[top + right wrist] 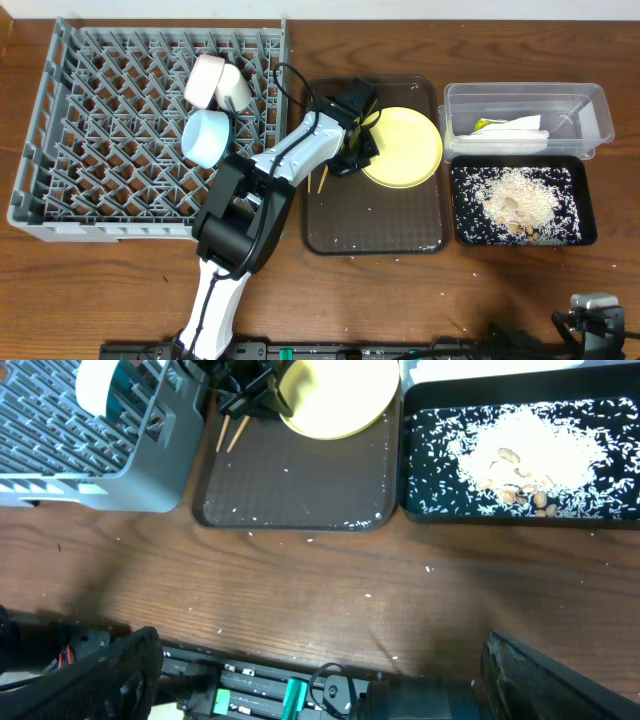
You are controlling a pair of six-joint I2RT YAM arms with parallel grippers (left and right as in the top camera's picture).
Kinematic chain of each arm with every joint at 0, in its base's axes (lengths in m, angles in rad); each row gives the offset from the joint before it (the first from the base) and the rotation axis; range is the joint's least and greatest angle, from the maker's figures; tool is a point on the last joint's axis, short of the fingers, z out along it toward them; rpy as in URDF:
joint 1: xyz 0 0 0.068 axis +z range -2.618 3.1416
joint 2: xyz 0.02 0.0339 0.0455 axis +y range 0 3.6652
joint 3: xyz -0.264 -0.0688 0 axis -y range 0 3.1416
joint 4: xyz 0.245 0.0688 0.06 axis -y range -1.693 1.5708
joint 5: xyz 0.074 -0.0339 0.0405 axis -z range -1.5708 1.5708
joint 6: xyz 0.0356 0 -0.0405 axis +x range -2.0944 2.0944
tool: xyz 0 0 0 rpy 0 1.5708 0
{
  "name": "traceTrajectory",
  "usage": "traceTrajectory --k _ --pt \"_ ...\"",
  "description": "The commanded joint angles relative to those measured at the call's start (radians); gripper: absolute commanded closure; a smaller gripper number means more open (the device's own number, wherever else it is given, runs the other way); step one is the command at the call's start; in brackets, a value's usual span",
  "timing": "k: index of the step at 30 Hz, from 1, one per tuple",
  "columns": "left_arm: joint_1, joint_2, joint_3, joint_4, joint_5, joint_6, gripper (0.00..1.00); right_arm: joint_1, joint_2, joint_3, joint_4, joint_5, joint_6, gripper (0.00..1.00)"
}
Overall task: Sort waste into correct bins and load items into the dishwasher
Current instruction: 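Grasp the yellow plate's rim with the left gripper, then lift the yellow plate and carry it left into the rack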
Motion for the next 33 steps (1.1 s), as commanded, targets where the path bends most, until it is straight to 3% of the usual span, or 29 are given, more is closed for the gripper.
traceTrajectory --k 1,17,28,33 --pt "0.009 0.088 -0.029 -0.006 -0.014 0.017 0.93 -0.013 0.0 0.0 -0.001 0.006 0.009 0.01" --pt "0.133 -0.067 -0.013 0.012 -0.088 0.132 0.92 -0.013 0.0 0.0 -0.001 0.006 0.009 0.01" --pt "0.146 -0.24 -0.013 0.035 -0.098 0.241 0.93 -0.013 0.0 0.0 -0.001 0.006 0.009 0.01" --pt "0.146 -0.322 -0.013 0.036 -0.185 0.3 0.93 -0.013 0.0 0.0 -0.001 0.006 0.009 0.01"
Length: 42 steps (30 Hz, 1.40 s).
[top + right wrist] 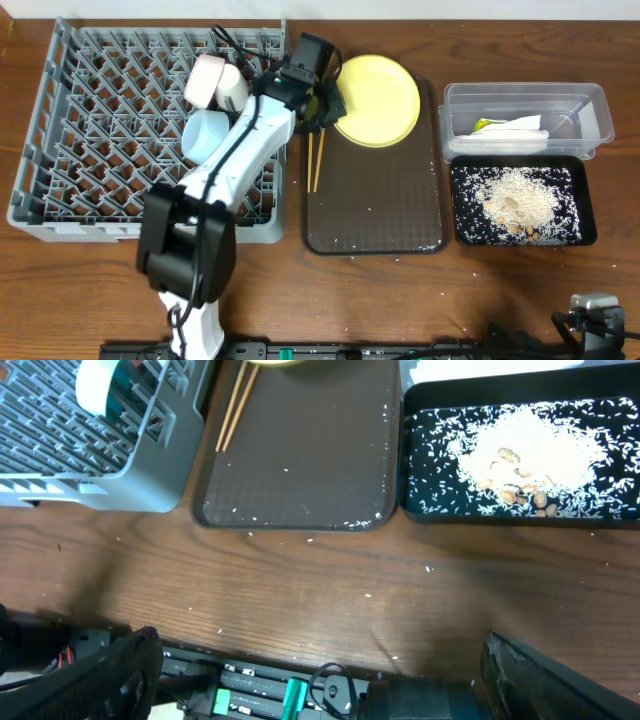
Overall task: Sort waste into correct bins and load items into the dishwasher
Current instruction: 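Lift the yellow plate and carry it left into the rack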
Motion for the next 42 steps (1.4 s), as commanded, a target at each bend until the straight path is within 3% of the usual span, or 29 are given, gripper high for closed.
traceTrajectory --k 1,4,14,18,22,28,34,42 --pt "0.002 -0.071 -0.002 -0.001 -0.104 0.085 0.93 -0.013 0.0 0.0 -0.001 0.006 0.009 0.01" --pt "0.006 -0.141 -0.002 -0.011 -0.232 0.15 0.92 -0.013 0.0 0.0 -0.001 0.006 0.01 0.01" --pt "0.098 -0.396 -0.002 -0.012 -0.892 0.448 0.93 -0.013 0.0 0.0 -0.001 0.006 0.01 0.01" --pt "0.134 -0.458 -0.002 0.085 -1.107 0.646 0.93 -0.013 0.0 0.0 -0.001 0.006 0.009 0.01" --pt "0.148 -0.476 -0.002 0.254 -1.244 0.938 0.93 -0.013 0.0 0.0 -0.001 0.006 0.009 0.01" --pt "0.152 -0.475 -0.002 0.406 -1.179 1.383 0.93 -0.013 0.0 0.0 -0.001 0.006 0.009 0.01" --pt "0.2 -0.463 -0.002 0.369 -1.038 1.719 0.93 -0.013 0.0 0.0 -0.001 0.006 0.009 0.01" --pt "0.276 -0.424 -0.004 0.179 -0.824 1.783 0.93 -0.013 0.0 0.0 -0.001 0.006 0.009 0.01"
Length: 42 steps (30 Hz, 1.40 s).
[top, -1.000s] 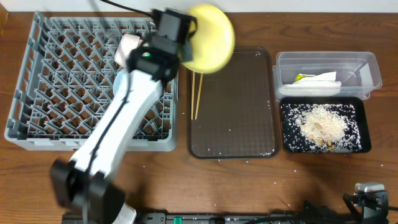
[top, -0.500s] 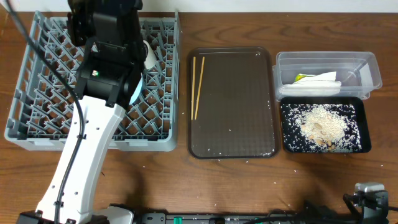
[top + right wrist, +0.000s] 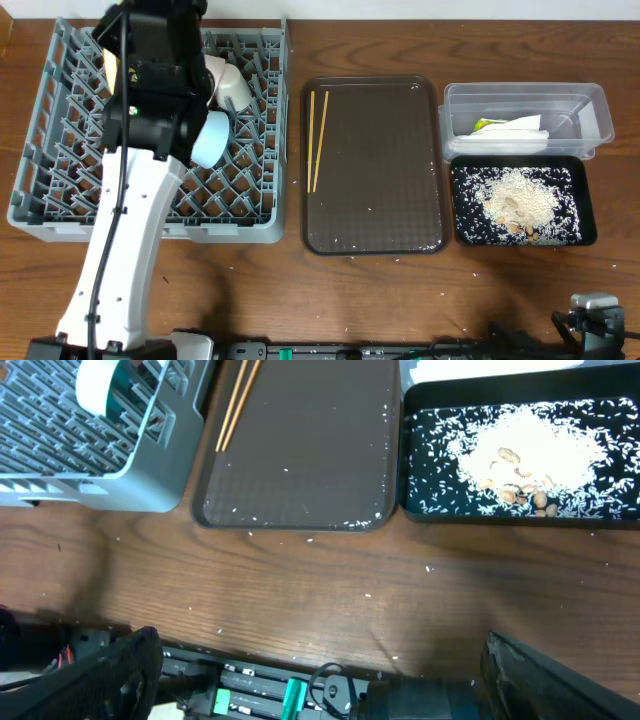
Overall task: Sort waste into correct bins and load items into the dishwasher
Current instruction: 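Lift the yellow plate and carry it left into the rack, then lower the yellow plate into the rack's left side with the left gripper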
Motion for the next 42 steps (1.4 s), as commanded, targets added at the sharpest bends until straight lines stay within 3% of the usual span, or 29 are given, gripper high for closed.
traceTrajectory --k 1,6,16,22,29,42 --pt "0.03 0.037 -0.004 -0.008 0.121 0.072 0.93 -0.013 0.0 0.0 -0.001 0.006 0.009 0.01" --pt "0.066 0.13 -0.004 0.023 0.127 0.169 0.93 -0.013 0.0 0.0 -0.001 0.006 0.009 0.01" --pt "0.089 0.327 -0.004 0.338 0.007 0.32 0.93 -0.013 0.0 0.0 -0.001 0.006 0.009 0.01" --pt "0.106 0.357 -0.004 0.435 -0.038 0.397 0.93 -0.013 0.0 0.0 -0.001 0.006 0.009 0.01" --pt "0.166 0.357 -0.007 0.377 -0.114 0.377 0.92 -0.013 0.0 0.0 -0.001 0.006 0.009 0.01" --pt "0.171 0.362 -0.012 0.116 -0.159 0.078 0.93 -0.013 0.0 0.0 -0.001 0.006 0.009 0.01"
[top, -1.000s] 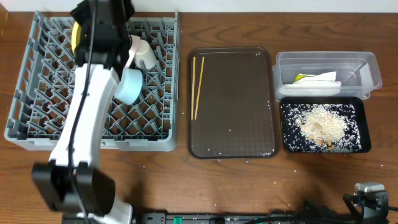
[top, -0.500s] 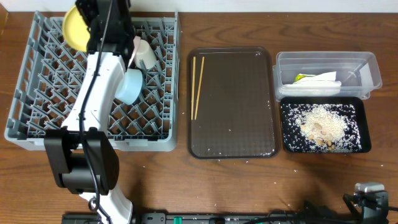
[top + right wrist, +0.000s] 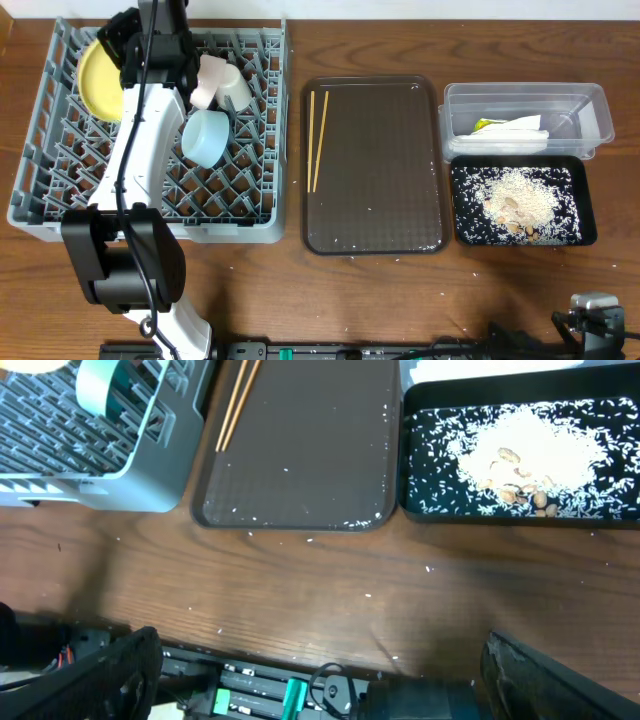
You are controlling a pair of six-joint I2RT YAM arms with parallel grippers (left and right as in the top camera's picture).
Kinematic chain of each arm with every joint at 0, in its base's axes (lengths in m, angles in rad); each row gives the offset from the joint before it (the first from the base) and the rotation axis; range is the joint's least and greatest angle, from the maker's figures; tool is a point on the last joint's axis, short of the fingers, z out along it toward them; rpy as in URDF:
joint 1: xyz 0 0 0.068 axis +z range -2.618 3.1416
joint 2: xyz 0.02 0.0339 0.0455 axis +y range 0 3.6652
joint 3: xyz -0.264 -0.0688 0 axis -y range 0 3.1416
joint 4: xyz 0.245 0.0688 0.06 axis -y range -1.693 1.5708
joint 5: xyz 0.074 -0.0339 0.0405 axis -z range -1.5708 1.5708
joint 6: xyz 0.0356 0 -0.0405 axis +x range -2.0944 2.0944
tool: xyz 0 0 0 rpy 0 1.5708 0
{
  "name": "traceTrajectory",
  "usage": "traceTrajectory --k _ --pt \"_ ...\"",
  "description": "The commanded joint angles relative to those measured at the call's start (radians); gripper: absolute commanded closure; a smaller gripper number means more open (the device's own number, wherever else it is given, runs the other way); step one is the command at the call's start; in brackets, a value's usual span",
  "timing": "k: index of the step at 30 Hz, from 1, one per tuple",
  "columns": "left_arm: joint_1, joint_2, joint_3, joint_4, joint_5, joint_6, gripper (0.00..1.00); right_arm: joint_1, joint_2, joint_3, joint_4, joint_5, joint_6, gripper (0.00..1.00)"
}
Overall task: Sort waste into correct bins and load items into the dishwasher
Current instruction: 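Lower the yellow plate into the rack's left side with the left gripper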
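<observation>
The yellow plate [image 3: 93, 82] stands tilted in the far left corner of the grey dish rack [image 3: 60, 205]. My left gripper [image 3: 128, 48] is at the plate's upper right rim and looks shut on it. A white cup [image 3: 218, 82] and a blue cup [image 3: 205, 136] lie in the rack beside the arm. Two chopsticks [image 3: 318, 140] lie on the brown tray [image 3: 375, 200]. My right gripper [image 3: 320, 665] hangs open over the table's front edge with nothing between its fingers.
A clear bin [image 3: 590, 110] with wrappers stands at the back right. In front of it is a black tray [image 3: 580, 225] full of rice and scraps. Rice grains are scattered on the brown tray and the wood. The rack's corner [image 3: 150, 470] shows in the right wrist view.
My left gripper has moved further toward the rack's far left corner. The yellow plate, mostly hidden under the arm before, now shows standing among the rack's prongs. The right arm has not moved.
My left gripper was at the yellow plate's edge on the brown tray, chopsticks partly under it. Then the plate was at the tray's far end, off the chopsticks. Then it was over the rack, and now it stands in the rack's far left corner.
</observation>
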Motion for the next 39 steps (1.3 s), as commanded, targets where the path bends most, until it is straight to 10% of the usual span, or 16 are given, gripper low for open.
traceTrajectory --k 1,24,32,39 --pt "-0.001 0.003 -0.005 -0.048 -0.034 -0.13 0.93 -0.013 0.0 0.0 -0.001 0.006 0.009 0.01" --pt "-0.006 0.003 -0.005 -0.066 -0.121 -0.203 0.93 -0.013 0.0 0.0 -0.001 0.006 0.009 0.01" --pt "0.082 0.001 -0.005 -0.216 -0.149 -0.698 0.3 -0.013 0.0 0.0 -0.002 0.006 0.009 0.01" --pt "0.241 -0.063 0.0 -0.513 0.553 -1.093 0.19 -0.013 0.0 0.0 -0.002 0.006 0.01 0.01"
